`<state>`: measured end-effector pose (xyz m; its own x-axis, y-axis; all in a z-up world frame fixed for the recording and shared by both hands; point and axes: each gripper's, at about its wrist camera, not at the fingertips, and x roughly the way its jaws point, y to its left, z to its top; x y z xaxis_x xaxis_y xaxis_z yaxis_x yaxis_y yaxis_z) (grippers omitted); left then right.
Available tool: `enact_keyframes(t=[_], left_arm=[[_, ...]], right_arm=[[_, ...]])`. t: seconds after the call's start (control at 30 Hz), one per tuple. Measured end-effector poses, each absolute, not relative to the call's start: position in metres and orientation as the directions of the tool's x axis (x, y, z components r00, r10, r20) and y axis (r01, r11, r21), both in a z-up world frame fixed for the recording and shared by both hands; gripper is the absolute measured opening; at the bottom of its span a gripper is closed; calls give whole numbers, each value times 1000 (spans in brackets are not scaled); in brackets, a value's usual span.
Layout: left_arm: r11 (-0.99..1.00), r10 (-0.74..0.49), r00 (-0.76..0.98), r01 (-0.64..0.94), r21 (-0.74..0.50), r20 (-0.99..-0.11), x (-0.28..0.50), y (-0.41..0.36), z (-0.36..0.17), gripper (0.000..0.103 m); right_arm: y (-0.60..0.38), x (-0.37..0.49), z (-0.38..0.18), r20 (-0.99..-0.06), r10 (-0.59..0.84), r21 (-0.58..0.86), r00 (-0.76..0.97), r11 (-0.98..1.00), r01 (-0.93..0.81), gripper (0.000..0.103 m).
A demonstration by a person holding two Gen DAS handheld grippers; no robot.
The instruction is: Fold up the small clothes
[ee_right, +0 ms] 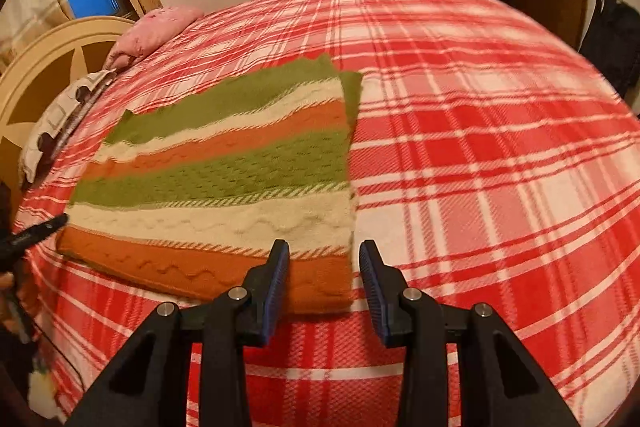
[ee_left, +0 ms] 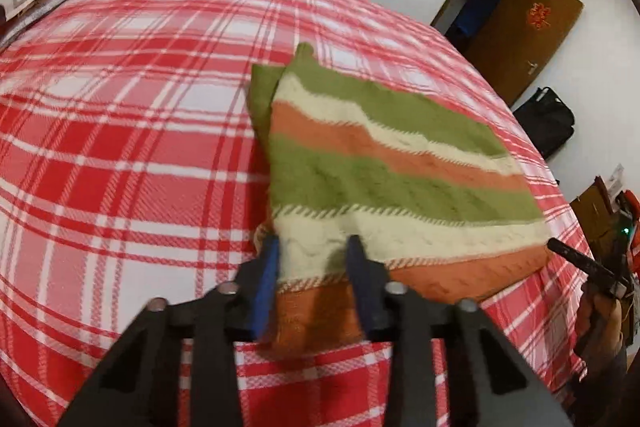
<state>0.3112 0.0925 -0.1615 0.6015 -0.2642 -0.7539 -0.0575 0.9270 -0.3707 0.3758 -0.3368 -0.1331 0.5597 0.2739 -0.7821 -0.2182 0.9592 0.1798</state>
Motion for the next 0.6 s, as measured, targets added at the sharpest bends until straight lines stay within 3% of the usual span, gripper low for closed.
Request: enact_keyframes(t=[0.07, 0.1, 0.17, 0.2, 0.37, 0.6], left_arm=[[926, -267, 587, -62, -372, -764, 317, 92, -166, 22], [922, -276, 587, -63, -383, -761, 316, 93, -166, 14], [920, -290, 589, -44, -388, -755, 310, 90, -163, 8], [923, -286, 594, -40, -382, -752, 308, 89, -161, 7], [909, -325, 636, 6, -416, -700, 278, 89, -146, 6], [902, -313, 610, -49, -430, -727, 286, 99, -172, 10]], right_arm=[[-336, 378, -138, -795, 274, 183, 541, 959, -216, 38], [-335, 378, -141, -800, 268, 178, 538, 961, -213, 29], [-334, 377, -144, -802, 274, 180, 531, 958, -222, 9], [-334, 374, -142, -796, 278, 182, 538, 957, -225, 5], [-336, 356, -119, -752, 280, 155, 597, 955, -254, 4], [-336, 363, -146, -811, 213, 104, 544, 969, -223, 4]])
